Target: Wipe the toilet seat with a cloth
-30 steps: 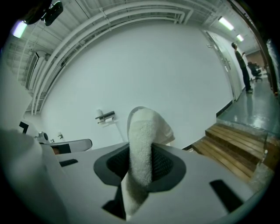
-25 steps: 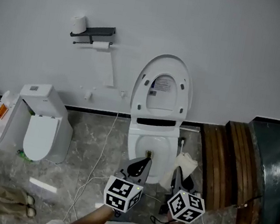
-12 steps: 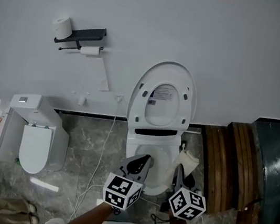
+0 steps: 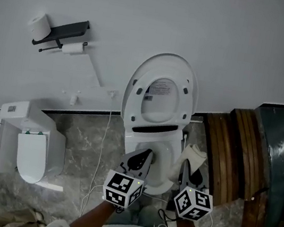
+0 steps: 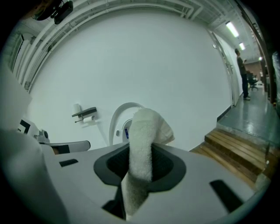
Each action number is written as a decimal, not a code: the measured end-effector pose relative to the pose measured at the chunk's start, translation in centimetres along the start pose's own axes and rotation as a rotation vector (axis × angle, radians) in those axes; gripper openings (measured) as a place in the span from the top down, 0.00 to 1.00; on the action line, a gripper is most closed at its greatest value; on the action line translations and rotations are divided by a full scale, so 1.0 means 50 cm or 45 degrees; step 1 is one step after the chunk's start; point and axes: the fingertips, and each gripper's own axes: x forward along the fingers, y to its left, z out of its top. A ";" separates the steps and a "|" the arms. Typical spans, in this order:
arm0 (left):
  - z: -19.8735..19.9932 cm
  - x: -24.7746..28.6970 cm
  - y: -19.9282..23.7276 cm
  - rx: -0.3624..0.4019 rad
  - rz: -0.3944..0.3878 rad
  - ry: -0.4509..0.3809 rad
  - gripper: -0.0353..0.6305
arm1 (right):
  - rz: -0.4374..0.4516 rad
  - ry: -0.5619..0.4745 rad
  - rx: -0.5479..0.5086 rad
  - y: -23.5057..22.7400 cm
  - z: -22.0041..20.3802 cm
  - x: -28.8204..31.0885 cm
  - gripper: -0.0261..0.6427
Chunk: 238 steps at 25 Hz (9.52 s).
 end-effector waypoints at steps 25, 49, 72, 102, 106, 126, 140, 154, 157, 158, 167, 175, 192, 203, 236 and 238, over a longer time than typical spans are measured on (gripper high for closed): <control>0.005 0.198 0.112 -0.004 0.123 0.003 0.94 | 0.184 -0.109 -0.032 0.008 0.130 0.414 0.81; 0.006 0.232 0.196 -0.046 0.211 -0.007 0.94 | 0.258 -0.173 -0.036 0.068 0.244 0.607 0.81; -0.114 0.294 0.178 -0.106 0.109 0.052 0.94 | 0.114 -0.314 0.151 -0.091 0.148 0.590 0.81; -0.275 0.310 0.207 -0.137 0.126 0.092 0.94 | -0.059 -0.310 0.244 -0.232 -0.054 0.606 0.81; -0.290 0.318 0.194 -0.106 0.105 0.085 0.94 | -0.075 -0.285 0.265 -0.251 -0.092 0.602 0.81; -0.370 0.310 0.190 -0.143 0.135 0.107 0.94 | -0.083 -0.311 0.313 -0.301 -0.188 0.576 0.81; -0.423 0.274 0.192 -0.185 0.166 0.109 0.94 | -0.092 -0.269 0.262 -0.281 -0.292 0.604 0.81; -0.429 0.167 0.252 -0.229 0.269 0.066 0.94 | 0.095 -0.142 0.104 -0.084 -0.388 0.613 0.81; -0.427 0.135 0.278 -0.240 0.305 0.045 0.94 | 0.131 -0.116 0.084 -0.036 -0.403 0.611 0.81; -0.428 0.125 0.287 -0.245 0.319 0.038 0.94 | 0.146 -0.109 0.076 -0.018 -0.408 0.610 0.81; -0.422 0.040 0.349 -0.284 0.421 -0.013 0.94 | 0.232 -0.066 0.083 0.122 -0.437 0.612 0.81; -0.379 -0.003 0.386 -0.273 0.450 -0.066 0.94 | 0.177 -0.048 0.281 0.181 -0.413 0.610 0.81; -0.198 -0.055 0.422 -0.210 0.449 -0.214 0.94 | 0.170 -0.080 0.309 0.288 -0.278 0.590 0.81; -0.118 -0.044 0.418 -0.184 0.436 -0.264 0.94 | 0.203 -0.123 0.345 0.324 -0.171 0.599 0.81; 0.065 0.050 0.383 -0.068 0.425 -0.319 0.94 | 0.342 -0.263 0.399 0.330 0.127 0.619 0.81; 0.078 0.059 0.381 -0.065 0.422 -0.327 0.94 | 0.343 -0.264 0.407 0.326 0.139 0.621 0.81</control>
